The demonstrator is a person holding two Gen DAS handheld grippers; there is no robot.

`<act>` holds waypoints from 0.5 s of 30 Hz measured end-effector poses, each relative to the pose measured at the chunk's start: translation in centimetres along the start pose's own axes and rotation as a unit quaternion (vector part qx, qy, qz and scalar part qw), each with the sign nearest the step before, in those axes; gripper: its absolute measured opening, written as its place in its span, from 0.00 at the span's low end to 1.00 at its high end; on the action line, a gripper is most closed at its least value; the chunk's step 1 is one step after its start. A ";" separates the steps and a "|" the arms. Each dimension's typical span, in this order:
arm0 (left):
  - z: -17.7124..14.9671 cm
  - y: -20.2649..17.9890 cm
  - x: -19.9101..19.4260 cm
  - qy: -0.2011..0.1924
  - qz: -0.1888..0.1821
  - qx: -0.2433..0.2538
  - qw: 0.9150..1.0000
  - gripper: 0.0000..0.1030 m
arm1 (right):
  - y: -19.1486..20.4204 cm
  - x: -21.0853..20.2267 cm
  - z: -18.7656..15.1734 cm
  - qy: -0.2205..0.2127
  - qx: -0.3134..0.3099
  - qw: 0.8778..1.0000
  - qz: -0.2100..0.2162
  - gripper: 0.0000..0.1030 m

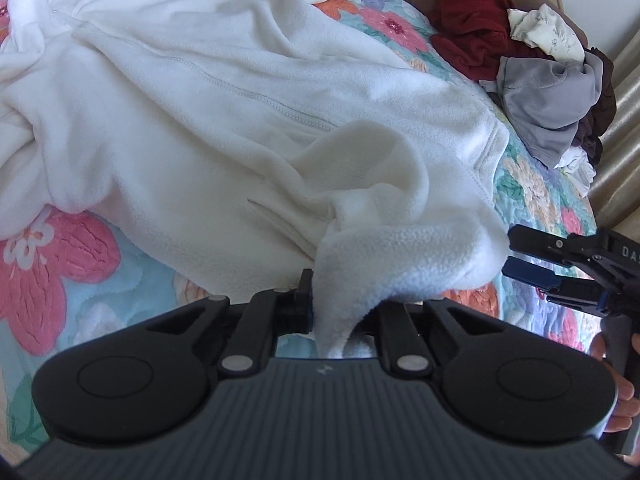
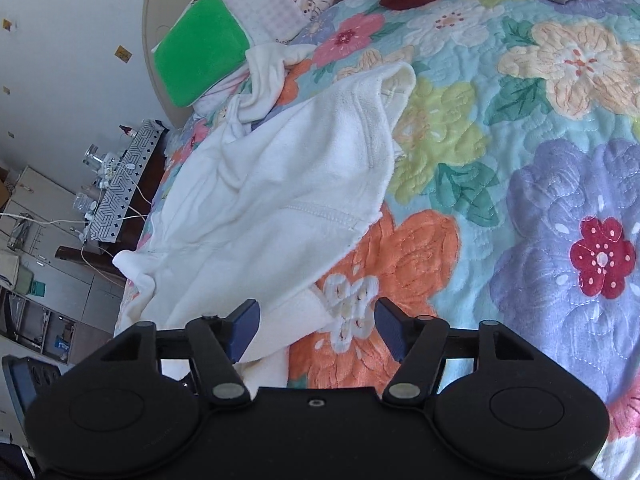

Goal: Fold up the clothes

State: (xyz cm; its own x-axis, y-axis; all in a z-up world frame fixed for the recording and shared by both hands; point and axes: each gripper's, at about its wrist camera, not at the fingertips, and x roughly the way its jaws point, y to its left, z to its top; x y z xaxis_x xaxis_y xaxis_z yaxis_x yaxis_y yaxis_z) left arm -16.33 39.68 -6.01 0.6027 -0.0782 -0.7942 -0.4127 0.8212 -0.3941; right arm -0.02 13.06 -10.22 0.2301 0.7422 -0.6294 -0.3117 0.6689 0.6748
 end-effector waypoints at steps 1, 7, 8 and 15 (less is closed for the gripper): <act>0.0 0.0 -0.1 -0.001 -0.003 0.000 1.000 0.10 | -0.6 0.4 0.5 -0.004 0.012 1.000 0.006 0.76; -0.3 -0.7 -1.5 -0.009 -0.003 0.045 0.999 0.09 | -4.5 3.4 5.5 -0.025 0.059 0.998 -0.009 0.79; -0.4 -1.0 -2.0 -0.014 -0.001 0.062 0.998 0.09 | -5.1 4.1 6.3 -0.025 0.070 0.997 -0.011 0.79; -0.2 -0.8 -0.6 0.019 0.022 0.093 0.995 0.09 | -5.3 8.3 11.4 -0.008 0.052 0.999 -0.011 0.82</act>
State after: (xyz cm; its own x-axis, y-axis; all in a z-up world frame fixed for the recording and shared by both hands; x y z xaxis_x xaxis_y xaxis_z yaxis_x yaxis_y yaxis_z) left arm -16.48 38.93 -5.34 0.5594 -0.0588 -0.8268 -0.3022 0.9143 -0.2696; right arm 14.08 16.16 -14.67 0.2505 0.7269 -0.6395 -0.2093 0.6856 0.6973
